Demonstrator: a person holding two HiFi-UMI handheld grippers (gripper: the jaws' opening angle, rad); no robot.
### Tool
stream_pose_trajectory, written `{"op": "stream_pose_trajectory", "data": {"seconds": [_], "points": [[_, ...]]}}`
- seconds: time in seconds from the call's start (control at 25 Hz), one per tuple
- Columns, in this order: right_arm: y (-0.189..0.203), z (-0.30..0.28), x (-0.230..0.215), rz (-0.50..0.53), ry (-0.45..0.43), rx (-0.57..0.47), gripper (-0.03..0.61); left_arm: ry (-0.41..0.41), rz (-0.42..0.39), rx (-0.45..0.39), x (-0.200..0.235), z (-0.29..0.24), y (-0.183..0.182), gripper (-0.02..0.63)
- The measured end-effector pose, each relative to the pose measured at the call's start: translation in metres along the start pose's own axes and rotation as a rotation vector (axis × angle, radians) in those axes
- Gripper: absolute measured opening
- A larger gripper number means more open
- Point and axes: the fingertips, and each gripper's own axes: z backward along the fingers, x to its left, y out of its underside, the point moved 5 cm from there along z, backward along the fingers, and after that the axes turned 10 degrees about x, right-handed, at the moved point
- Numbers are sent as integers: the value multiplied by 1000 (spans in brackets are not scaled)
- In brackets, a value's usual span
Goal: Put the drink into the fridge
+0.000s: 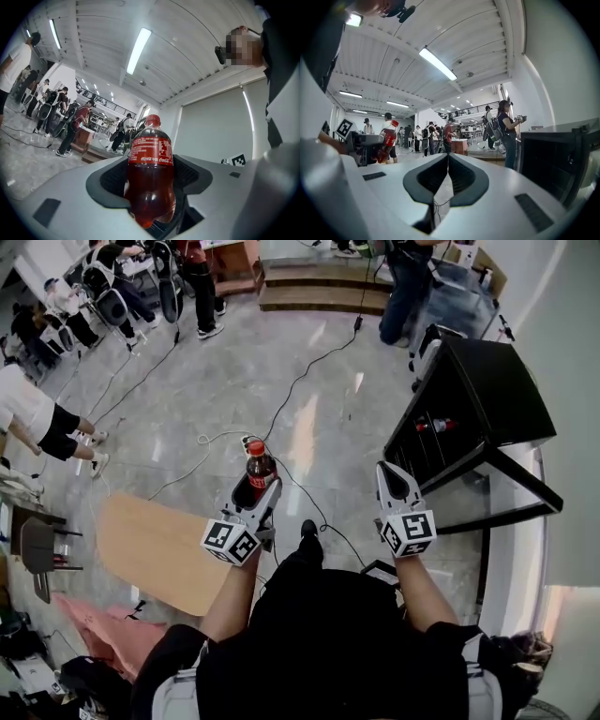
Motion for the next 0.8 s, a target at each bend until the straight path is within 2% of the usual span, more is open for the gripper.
{"op": "stream_pose_trajectory", "data": {"seconds": [0.4, 0.8], "points": [[-33, -123, -10, -1, -21, 35, 21, 39, -12, 3, 88, -81, -47, 311], [-52, -216, -27, 2, -5, 39, 21, 87, 8, 5, 165, -149, -60, 311]]}}
